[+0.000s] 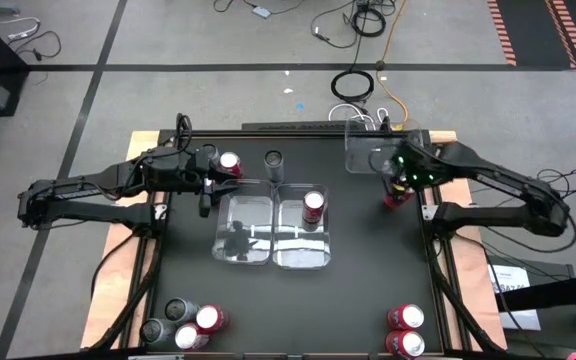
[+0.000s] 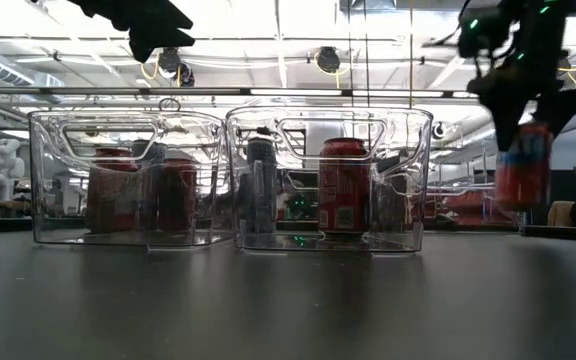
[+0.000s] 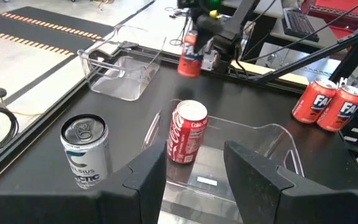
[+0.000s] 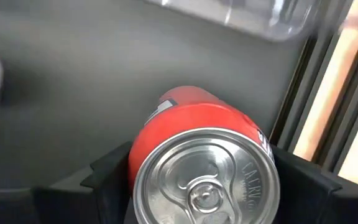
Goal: Sort soda cans
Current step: Move the red soda can to the bottom right of the table
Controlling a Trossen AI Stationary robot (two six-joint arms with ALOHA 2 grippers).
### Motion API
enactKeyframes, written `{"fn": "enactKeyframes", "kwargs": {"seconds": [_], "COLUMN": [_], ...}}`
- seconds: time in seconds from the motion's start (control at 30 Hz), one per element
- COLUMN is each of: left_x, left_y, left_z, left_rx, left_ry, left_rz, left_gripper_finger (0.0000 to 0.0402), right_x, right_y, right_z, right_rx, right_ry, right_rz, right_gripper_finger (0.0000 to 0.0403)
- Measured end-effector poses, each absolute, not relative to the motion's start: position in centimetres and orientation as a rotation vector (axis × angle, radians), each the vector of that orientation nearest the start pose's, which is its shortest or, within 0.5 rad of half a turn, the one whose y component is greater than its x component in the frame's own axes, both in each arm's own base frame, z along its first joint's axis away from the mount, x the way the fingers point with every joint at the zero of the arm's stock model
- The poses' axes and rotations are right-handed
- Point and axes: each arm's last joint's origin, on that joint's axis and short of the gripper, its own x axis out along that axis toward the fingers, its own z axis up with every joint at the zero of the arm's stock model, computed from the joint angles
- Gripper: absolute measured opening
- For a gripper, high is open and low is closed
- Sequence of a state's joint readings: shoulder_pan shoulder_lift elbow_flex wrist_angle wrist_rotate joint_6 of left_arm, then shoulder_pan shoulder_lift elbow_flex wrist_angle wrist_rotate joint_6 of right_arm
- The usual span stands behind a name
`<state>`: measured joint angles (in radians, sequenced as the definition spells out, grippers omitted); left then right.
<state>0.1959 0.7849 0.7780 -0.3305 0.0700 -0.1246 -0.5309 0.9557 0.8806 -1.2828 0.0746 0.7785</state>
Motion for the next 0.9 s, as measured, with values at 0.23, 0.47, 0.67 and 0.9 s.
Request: {"fn": "enactKeyframes", "kwargs": {"seconds": [0.23,0.47,0.67,0.9], "left_x": [16.7,16.7,16.7,16.7], "left_y": [3.2,3.2,3.2,3.2], "left_z": [31.6,31.6,31.6,31.6], "left_rx": [-0.163,-0.162,-0.162,-0.162], "left_ry": [0.326,0.326,0.326,0.326], "left_rz": [0.168,0.171,0.172,0.172], "left_gripper_finger": [0.0169,0.0170,0.0170,0.0170], "right_x": [12.1,15.6,19.0,21.0], "right_y": [-3.3,-0.5,2.4,7.2], "right_z": [27.9,29.2,29.8,29.3], "right_rx": [1.028,1.011,0.944,0.915], "right_ry": [0.978,0.994,1.080,1.153], "right_rz": [-0.941,-0.868,-0.825,-0.791], "right_gripper_finger": [0.0282,0.0282,0.0282,0.0289]}}
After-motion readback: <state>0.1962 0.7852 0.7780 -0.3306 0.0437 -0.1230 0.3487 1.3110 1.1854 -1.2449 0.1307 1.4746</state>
